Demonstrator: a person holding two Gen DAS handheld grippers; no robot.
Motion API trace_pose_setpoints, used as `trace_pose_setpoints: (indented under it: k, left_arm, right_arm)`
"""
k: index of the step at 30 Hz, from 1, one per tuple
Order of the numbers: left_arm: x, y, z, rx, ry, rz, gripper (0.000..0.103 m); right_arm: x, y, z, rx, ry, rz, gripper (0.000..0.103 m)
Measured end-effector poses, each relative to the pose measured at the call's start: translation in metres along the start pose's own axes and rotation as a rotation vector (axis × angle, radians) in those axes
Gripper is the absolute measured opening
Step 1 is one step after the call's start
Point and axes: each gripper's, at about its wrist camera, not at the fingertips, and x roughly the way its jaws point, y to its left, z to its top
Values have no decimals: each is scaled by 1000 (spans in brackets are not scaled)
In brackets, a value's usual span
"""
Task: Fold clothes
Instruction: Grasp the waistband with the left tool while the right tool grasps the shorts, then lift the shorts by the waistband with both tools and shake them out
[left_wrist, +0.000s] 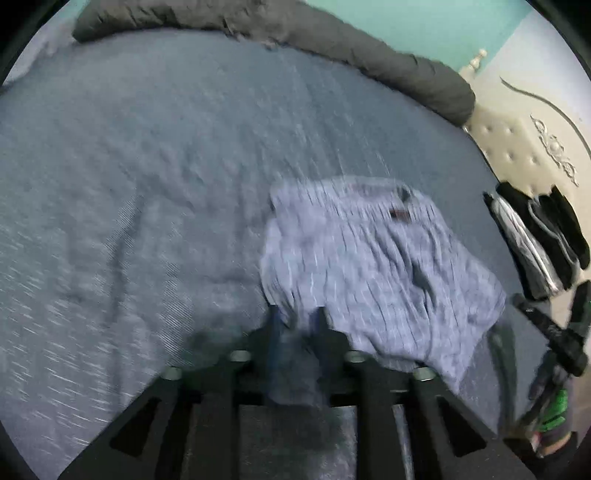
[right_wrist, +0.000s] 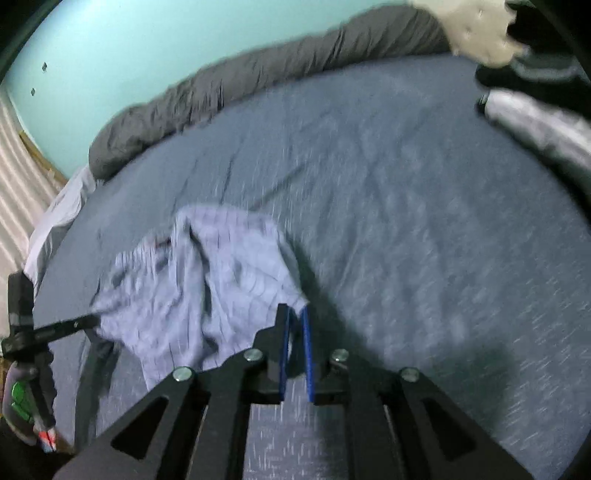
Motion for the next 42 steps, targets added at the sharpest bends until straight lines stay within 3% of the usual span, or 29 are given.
trace_pose_setpoints:
  k: [2,3,5,12,18,25,26,27,30,33,37,42]
  left_arm:
    - [-1,1,11,-8,-32,-5,38]
    - [2,1,16,-8,-41,-3,40]
    - [11,0,26,-6,-52,15,41]
    - [41,5,36,-27,-49,42,41]
    - [60,4,40,-15,-41,45,41]
    - [71,3,45,-34,-32,20,41]
    - [72,2,46,-35,-31,17,41]
    - [73,2,46,-34,-30,15,40]
    - [75,1,46,-29,-28,8,40]
    - [75,-3,47,-19,-36,7,35]
    - [74,-10,47,2,-41,1,15]
    - [61,-10,51,-11,-94,20,3]
  right_arm:
    - [-5,2,11,-5,-48,1,18]
    - [-3,6,18,-15,-57,6,31]
    - [6,15,31,-41,-66,18,38]
    - [94,79,66,-239,39,94,38]
    - [139,110,73,-388,87,104,40]
    - [170,126,68,-467,163,134,40]
    - [170,126,67,-480,165,131,33]
    - [171,126,65,-487,165,132,20]
    - [163,117,67,-462,142,156,9]
    - [151,107,71,-436,98,158,6]
    - [132,85,80,-351,43,174,5]
    - [104,50,102,-235,-59,107,2]
